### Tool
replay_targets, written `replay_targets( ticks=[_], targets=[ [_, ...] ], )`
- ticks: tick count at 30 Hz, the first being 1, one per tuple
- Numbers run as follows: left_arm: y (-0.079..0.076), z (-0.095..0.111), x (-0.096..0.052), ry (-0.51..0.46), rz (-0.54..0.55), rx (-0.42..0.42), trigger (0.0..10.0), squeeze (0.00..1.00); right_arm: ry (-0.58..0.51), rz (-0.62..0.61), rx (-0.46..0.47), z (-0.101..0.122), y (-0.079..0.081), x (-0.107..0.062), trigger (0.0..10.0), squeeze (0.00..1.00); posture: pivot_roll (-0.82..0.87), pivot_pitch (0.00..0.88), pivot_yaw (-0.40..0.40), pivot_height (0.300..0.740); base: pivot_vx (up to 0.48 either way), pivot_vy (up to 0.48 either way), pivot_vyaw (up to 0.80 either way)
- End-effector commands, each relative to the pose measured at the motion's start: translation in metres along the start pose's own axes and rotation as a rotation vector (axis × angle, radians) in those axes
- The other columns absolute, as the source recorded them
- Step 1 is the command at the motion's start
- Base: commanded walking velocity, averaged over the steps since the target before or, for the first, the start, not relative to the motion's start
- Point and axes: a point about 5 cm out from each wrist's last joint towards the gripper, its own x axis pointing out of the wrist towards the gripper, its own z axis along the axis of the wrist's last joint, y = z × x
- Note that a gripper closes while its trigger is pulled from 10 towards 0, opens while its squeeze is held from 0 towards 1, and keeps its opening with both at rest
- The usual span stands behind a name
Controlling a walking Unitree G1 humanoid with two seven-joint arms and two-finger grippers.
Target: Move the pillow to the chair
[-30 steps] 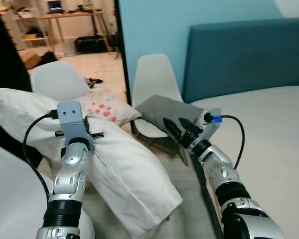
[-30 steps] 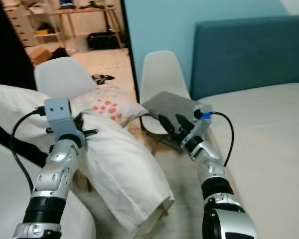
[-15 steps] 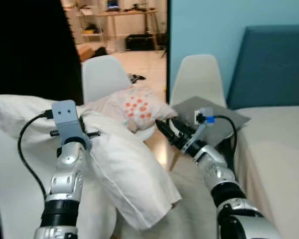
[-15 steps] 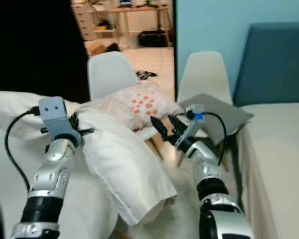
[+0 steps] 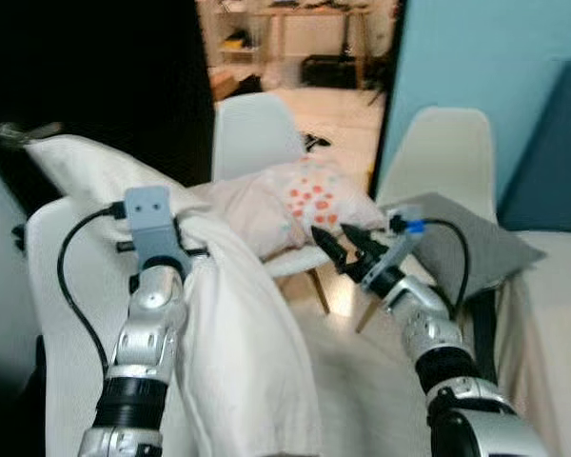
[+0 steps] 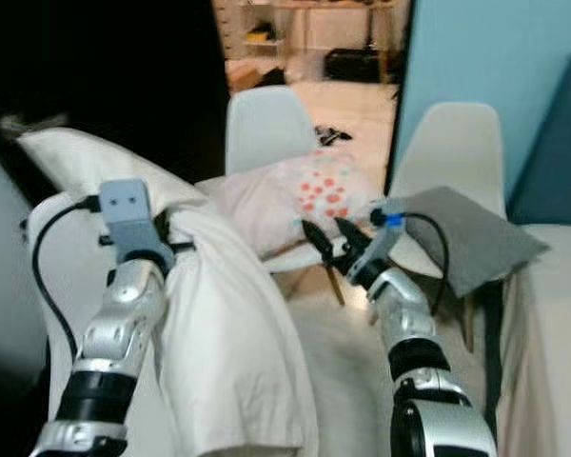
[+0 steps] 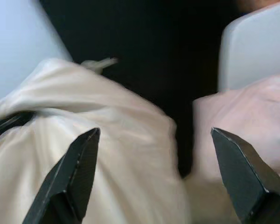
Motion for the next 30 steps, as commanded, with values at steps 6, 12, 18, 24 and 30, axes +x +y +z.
replay_targets(
  ticks=[6,12,18,24,30],
  targets=[
    [-0.002,0.041,-0.002,-0.203,0.029,0.067,10.0,0.00,0.012,-0.019,0.010,-0.004,-0.005,-0.006,10.0,0.00,-0.12,0.011,0.041,0.711,0.000,0.000,0.79],
    [-0.006,0.050,0.001,-0.248,-0.095,0.031,10.0,0.00,0.055,-0.038,0.011,-0.011,-0.003,-0.004,10.0,0.00,-0.11,0.023,0.035,0.711,0.000,0.000,0.40],
    [-0.018,0.087,0.002,-0.391,-0.454,0.084,10.0,0.00,0.066,-0.077,0.025,-0.013,-0.005,-0.004,10.0,0.00,-0.10,0.030,0.030,0.711,0.000,0.000,0.00],
    [-0.012,0.084,0.011,-0.358,-0.576,0.177,10.0,0.00,0.116,-0.098,0.018,-0.017,-0.005,-0.002,10.0,0.00,-0.11,0.033,0.041,0.711,0.000,0.000,0.00],
    [0.002,0.083,0.020,-0.351,-0.525,0.256,10.0,0.00,0.147,-0.073,0.032,-0.024,0.000,-0.001,10.0,0.00,-0.11,0.037,0.045,0.681,0.000,0.000,0.00]
  ],
)
